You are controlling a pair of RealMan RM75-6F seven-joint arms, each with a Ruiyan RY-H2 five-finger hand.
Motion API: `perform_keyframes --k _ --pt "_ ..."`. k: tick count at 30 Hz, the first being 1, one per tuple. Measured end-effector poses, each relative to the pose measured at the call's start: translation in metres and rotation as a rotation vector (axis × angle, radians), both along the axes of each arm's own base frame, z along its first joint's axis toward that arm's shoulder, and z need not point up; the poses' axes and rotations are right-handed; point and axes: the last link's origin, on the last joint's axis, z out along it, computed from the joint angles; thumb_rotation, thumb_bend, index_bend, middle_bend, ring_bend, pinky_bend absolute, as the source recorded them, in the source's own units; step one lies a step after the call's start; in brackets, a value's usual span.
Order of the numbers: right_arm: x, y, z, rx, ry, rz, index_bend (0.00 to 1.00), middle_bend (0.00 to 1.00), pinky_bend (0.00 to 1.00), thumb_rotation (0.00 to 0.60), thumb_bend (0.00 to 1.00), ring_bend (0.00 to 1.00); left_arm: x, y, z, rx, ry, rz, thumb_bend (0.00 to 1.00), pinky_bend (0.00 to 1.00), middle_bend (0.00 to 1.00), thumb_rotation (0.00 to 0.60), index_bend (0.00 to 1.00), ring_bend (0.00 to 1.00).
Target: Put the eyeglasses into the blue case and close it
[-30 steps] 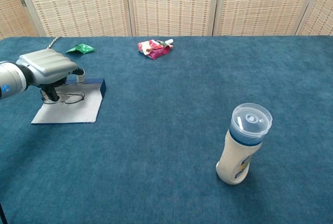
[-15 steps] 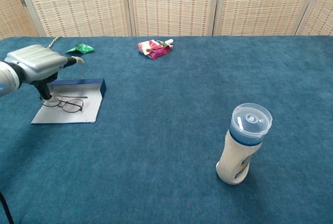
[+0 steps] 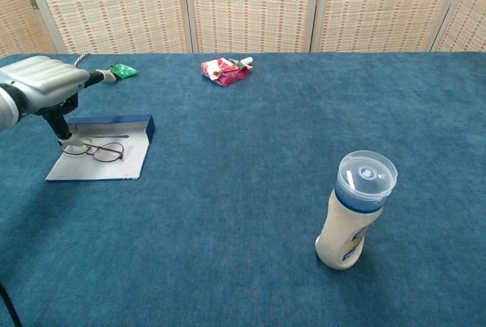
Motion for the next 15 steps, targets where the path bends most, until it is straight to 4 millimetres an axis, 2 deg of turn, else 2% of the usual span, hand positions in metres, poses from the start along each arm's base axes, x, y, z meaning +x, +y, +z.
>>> perform_keyframes --k 5,8,15 --pt "0.001 -0.002 -0.002 0.005 -0.003 0.005 0.33 0.63 0.35 0.6 0.35 0.6 -0.008 -0.023 0.01 -0.048 -0.006 0.007 0.11 0.89 0.93 0.6 0.0 0.86" --pt "0.001 -0.003 -0.003 0.007 -0.004 0.008 0.33 0.63 0.35 0.6 0.34 0.6 -0.014 -0.036 0.009 -0.095 -0.002 0.024 0.11 0.89 0.94 0.6 0.0 0.86" --pt "0.002 -0.002 -0.003 0.007 -0.002 0.009 0.33 0.63 0.35 0.6 0.35 0.6 -0.02 -0.048 0.0 -0.169 0.008 0.059 0.11 0.89 0.94 0.6 0.0 0.86"
